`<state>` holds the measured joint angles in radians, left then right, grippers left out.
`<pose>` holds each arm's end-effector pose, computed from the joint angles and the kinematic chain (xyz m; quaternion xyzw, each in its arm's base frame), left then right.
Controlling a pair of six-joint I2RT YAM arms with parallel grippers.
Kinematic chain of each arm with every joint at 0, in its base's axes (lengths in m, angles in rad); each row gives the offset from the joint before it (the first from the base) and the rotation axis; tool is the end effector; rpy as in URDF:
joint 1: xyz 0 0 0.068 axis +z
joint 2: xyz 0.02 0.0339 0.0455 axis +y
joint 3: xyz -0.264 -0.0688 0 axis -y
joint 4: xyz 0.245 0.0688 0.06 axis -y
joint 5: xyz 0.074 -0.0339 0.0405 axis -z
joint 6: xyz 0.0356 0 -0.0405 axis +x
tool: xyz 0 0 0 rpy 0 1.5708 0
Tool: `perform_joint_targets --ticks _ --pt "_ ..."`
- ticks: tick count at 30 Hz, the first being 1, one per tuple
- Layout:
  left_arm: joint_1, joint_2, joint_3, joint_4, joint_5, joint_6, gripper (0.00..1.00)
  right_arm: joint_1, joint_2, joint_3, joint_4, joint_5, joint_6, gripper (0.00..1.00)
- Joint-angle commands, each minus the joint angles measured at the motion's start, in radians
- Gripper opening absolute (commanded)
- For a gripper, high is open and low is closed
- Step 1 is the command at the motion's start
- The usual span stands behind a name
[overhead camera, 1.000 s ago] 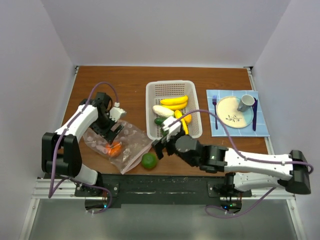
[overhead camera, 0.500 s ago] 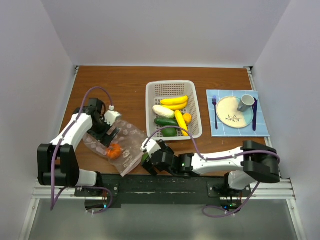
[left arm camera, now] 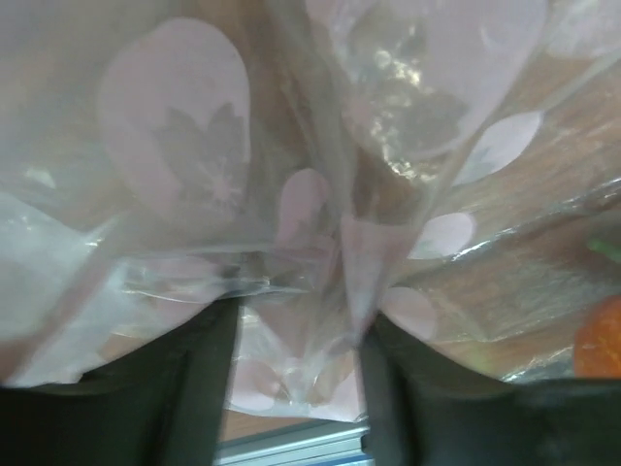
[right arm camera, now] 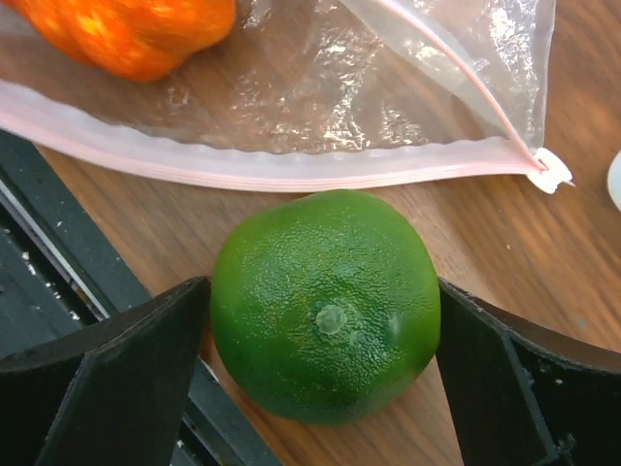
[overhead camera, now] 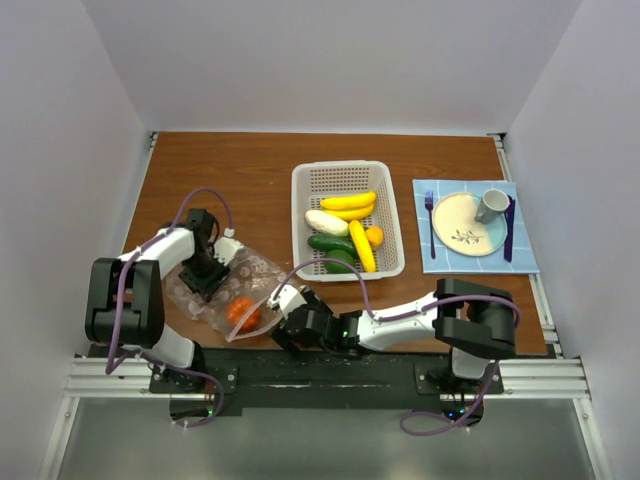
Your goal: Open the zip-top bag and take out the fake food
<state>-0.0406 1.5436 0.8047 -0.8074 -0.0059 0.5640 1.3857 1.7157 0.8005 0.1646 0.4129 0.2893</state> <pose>0.2368 -0.0094 0.1472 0.2977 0.9546 0.0060 0.0111 0.0753 0.3247 0.1444 -0.3980 0.8087 0.1641 0.4009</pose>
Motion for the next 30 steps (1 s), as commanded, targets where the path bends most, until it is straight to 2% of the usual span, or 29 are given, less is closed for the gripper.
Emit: perform_joint_targets --ticks 1,2,3,4,5,6,7,8,11,14,16,18,19,21,22,25,27,30 --pt "0.002 0.058 -0.079 0.119 0.015 0.013 0.45 0.004 -0.037 -0.006 0.039 -0.011 0.021 0.83" --pt "0.002 0.052 -0.073 0.106 0.023 0.008 0.41 0.004 -0.054 -0.015 0.042 -0.011 0.017 0.68" --pt "0.002 0.049 -0.058 0.100 0.027 0.008 0.28 0.003 -0.080 -0.026 0.035 0.006 0.014 0.60" --pt "0.002 0.046 -0.049 0.094 0.027 0.004 0.21 0.003 -0.128 -0.024 0.023 0.016 0.010 0.51" --pt "0.002 0.038 -0.039 0.079 0.032 -0.006 0.14 0.003 -0.160 -0.020 0.006 0.032 0.005 0.32" --pt "0.002 0.035 -0.016 0.068 0.040 -0.007 0.00 0.003 -0.191 -0.014 -0.022 0.067 -0.010 0.18" --pt "0.002 0.029 -0.006 0.060 0.044 -0.009 0.00 0.003 -0.256 -0.011 -0.037 0.098 -0.018 0.05" --pt "0.002 0.015 0.004 0.036 0.061 -0.010 0.00 0.003 -0.287 -0.006 -0.048 0.127 -0.025 0.00" --pt "0.001 -0.013 0.047 -0.016 0.102 -0.013 0.00 -0.028 -0.381 0.037 -0.092 0.178 -0.087 0.00" --pt "0.002 -0.048 0.089 -0.062 0.135 -0.024 0.00 -0.132 -0.412 0.094 -0.149 0.182 -0.107 0.00" --pt "0.001 -0.075 0.123 -0.088 0.153 -0.026 0.00 -0.239 -0.400 0.126 -0.195 0.199 -0.095 0.03" --pt "0.001 -0.092 0.151 -0.124 0.181 -0.027 0.00 -0.334 -0.357 0.150 -0.235 0.221 -0.079 0.14" --pt "0.001 -0.108 0.157 -0.139 0.187 -0.027 0.00 -0.359 -0.337 0.158 -0.246 0.216 -0.079 0.46" --pt "0.001 -0.115 0.163 -0.148 0.188 -0.023 0.00 -0.398 -0.294 0.163 -0.252 0.246 -0.087 0.90" --pt "0.001 -0.120 0.162 -0.151 0.184 -0.021 0.00 -0.399 -0.285 0.164 -0.255 0.265 -0.085 0.99" --pt "0.001 -0.120 0.140 -0.139 0.161 -0.018 0.00 -0.395 -0.301 0.163 -0.255 0.288 -0.076 0.99" --pt "0.001 -0.116 0.116 -0.122 0.138 -0.021 0.00 -0.364 -0.367 0.132 -0.217 0.270 -0.078 0.99" --pt "0.001 -0.099 0.085 -0.093 0.101 -0.024 0.00 -0.249 -0.418 0.114 -0.169 0.268 -0.117 0.99"
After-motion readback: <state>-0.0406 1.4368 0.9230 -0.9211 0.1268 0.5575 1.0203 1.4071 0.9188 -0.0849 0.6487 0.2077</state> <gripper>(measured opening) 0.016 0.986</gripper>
